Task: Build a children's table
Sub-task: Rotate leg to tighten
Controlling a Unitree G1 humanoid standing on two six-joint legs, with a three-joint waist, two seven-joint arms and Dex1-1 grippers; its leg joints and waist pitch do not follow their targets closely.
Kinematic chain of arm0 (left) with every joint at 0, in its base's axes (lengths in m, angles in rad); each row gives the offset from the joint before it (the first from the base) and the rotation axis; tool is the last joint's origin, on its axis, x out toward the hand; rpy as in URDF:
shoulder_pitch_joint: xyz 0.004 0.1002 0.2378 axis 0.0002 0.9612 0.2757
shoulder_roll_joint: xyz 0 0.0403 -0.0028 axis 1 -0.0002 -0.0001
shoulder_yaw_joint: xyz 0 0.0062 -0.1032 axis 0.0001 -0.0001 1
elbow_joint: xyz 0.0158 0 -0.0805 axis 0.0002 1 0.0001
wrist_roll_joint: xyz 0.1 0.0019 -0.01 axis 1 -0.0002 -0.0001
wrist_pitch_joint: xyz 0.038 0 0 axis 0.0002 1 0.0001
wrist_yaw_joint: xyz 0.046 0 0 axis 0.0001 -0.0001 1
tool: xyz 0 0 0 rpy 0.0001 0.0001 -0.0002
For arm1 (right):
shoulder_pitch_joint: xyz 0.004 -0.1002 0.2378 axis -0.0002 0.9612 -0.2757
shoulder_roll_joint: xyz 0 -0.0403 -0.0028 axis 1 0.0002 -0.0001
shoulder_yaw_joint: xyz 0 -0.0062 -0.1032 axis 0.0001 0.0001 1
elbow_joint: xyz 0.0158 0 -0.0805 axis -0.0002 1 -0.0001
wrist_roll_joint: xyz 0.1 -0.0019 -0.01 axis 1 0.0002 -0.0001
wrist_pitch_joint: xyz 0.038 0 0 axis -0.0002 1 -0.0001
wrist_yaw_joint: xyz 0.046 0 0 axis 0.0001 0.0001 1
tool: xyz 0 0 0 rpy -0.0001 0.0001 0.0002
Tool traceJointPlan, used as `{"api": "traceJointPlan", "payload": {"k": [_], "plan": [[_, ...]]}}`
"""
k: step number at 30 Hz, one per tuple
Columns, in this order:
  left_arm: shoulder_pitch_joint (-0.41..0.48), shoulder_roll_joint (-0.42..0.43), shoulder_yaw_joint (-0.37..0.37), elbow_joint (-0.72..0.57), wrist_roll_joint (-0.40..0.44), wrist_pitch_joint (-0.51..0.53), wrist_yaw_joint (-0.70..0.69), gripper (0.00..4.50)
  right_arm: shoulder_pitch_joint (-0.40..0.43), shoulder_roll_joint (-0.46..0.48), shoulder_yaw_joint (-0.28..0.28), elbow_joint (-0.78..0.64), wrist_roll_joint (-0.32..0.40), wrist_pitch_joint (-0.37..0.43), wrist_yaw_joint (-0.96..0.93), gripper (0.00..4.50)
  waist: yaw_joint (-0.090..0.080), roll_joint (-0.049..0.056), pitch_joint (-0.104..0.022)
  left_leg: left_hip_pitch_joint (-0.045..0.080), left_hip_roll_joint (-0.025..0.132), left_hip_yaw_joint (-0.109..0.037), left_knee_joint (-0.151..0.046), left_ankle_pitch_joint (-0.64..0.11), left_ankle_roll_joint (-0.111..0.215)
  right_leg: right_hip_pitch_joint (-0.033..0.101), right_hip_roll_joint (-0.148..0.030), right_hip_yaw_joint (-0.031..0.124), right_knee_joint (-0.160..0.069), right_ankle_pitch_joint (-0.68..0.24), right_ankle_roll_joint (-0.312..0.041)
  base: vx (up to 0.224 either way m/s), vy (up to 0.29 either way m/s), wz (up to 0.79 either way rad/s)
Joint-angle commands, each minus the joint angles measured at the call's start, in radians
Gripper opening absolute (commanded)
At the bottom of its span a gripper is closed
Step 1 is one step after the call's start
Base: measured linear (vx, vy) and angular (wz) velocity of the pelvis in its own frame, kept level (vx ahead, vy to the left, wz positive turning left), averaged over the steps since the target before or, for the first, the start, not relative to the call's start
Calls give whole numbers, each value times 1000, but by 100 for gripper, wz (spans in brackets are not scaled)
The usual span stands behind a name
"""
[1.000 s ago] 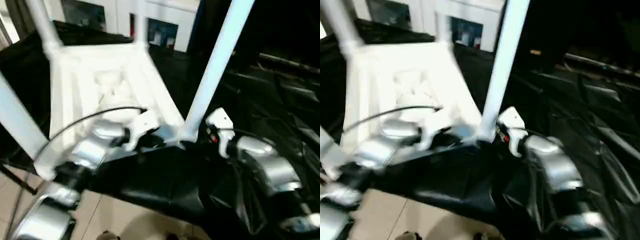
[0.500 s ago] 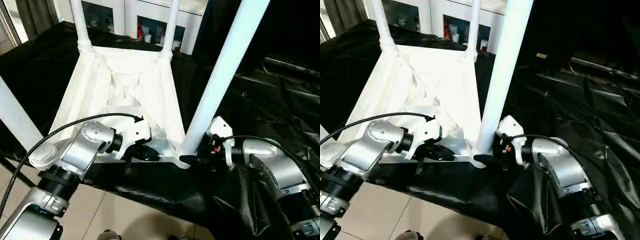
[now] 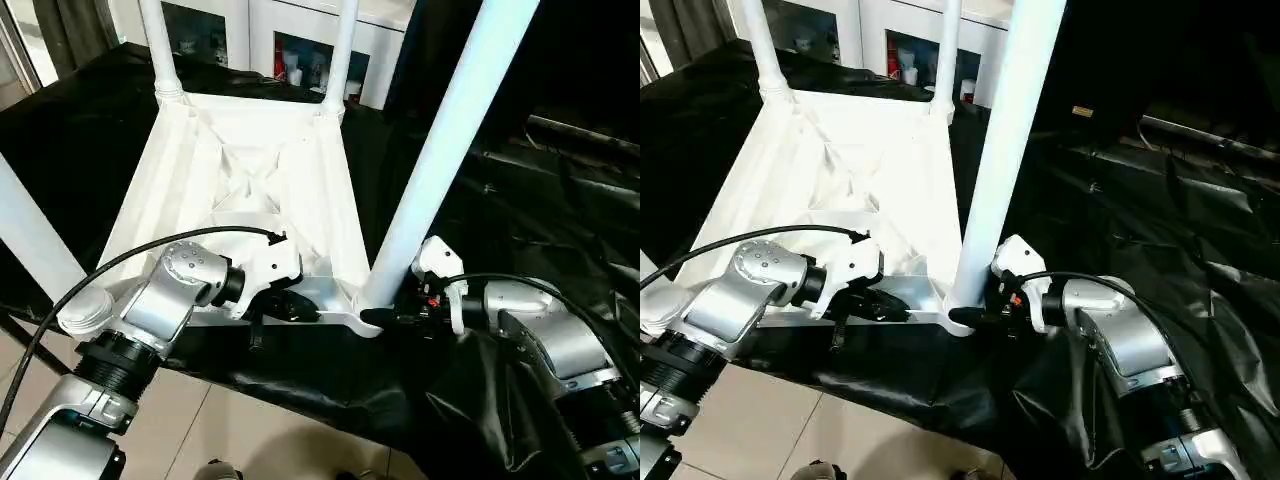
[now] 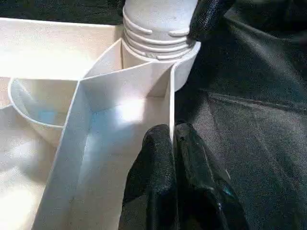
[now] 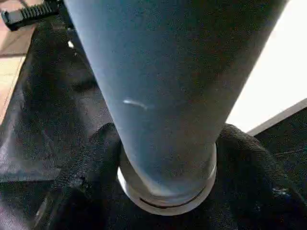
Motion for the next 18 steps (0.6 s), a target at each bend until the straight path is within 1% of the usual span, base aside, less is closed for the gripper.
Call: {"api": "traceJointPlan", "payload": {"k": [1,3,4,5,6,7,8,9,10,11,12,13,14,15,16,17,18], "plan": [[16,-36,-45,32,15,11,22,0,12,25,-9,4,2,0,-55,264,-2,5,-60,12,19,6,-56,-165,44,48,-46,34,-56,-143,-209,0,0,0],[2,-80,-35,69,32,20,99,0,15,81,-36,53,-14,-5,-163,264,-4,3,-55,11,17,7,-59,-211,28,43,-48,34,-66,-219,-195,0,0,0],[-10,-109,-27,95,43,25,152,0,15,113,-47,80,-31,-3,-234,264,-6,6,-53,16,18,4,-62,-258,8,38,-50,33,-74,-303,-177,-52,0,0],[-23,-138,-20,122,54,32,204,0,14,142,-57,102,-42,8,-297,264,-9,5,-52,16,18,0,-65,-296,-13,36,-51,32,-81,-373,-154,0,0,0],[-35,-164,-14,146,63,38,250,0,13,172,-67,119,-48,20,-352,264,-11,3,-52,17,16,-1,-65,-311,-18,34,-51,31,-84,-401,-145,-54,0,0],[-58,-209,-3,184,73,52,322,0,5,223,-90,145,-52,37,-447,264,-15,3,-50,17,15,-6,-67,-341,-28,32,-52,30,-91,-459,-124,-60,1,-1],[-67,-227,1,198,75,59,350,0,1,244,-100,154,-52,44,-484,264,-21,2,-50,19,12,-9,-67,-360,-31,29,-53,28,-98,-505,-105,-60,1,-1],[-80,-258,7,217,78,72,390,0,-7,277,-115,169,-54,51,-536,263,-23,2,-49,18,12,-11,-67,-369,-33,28,-54,27,-100,-525,-98,-63,3,-1],[-91,-282,11,233,80,84,422,0,-14,306,-127,181,-59,55,-581,263,-26,3,-48,19,10,-14,-67,-386,-34,26,-54,24,-106,-568,-78,-56,5,-2],[-105,-317,15,255,84,94,464,0,-25,343,-141,196,-64,62,-641,263,-27,2,-48,19,10,-17,-67,-396,-30,27,-55,21,-112,-589,-63,-56,5,-2],[-119,-350,15,279,89,99,498,0,-40,380,-154,213,-69,65,-698,263,-30,9,-47,18,9,-17,-69,-399,-31,25,-55,21,-114,-591,-59,0,0,0],[-131,-378,8,302,100,99,523,0,-57,414,-163,231,-72,58,-744,263,-33,8,-48,19,9,-20,-69,-412,-36,22,-54,17,-116,-599,-53,0,0,0],[-140,-399,5,323,110,95,541,0,-69,438,-169,244,-75,51,-777,263,-36,6,-48,22,7,-20,-69,-426,-37,19,-52,16,-120,-606,-44,0,0,0],[-148,-411,-3,341,123,88,551,0,-79,454,-167,252,-74,42,-786,263,-34,14,-48,24,7,-22,-70,-430,-36,20,-52,15,-120,-597,-44,0,0,0],[-153,-417,-12,355,133,79,551,0,-85,463,-162,255,-78,34,-791,263,-37,11,-47,21,8,-21,-72,-435,-28,21,-51,15,-124,-577,-45,0,0,0],[-158,-418,-17,367,141,73,550,0,-90,466,-153,254,-84,19,-785,263,-39,17,-48,19,9,-24,-77,-438,-25,28,-52,12,-122,-552,-51,0,0,0],[-161,-416,-21,375,145,69,547,0,-92,466,-148,248,-84,10,-771,263,-40,17,-48,18,9,-23,-78,-438,-22,28,-50,13,-123,-539,-52,0,0,0]]}}
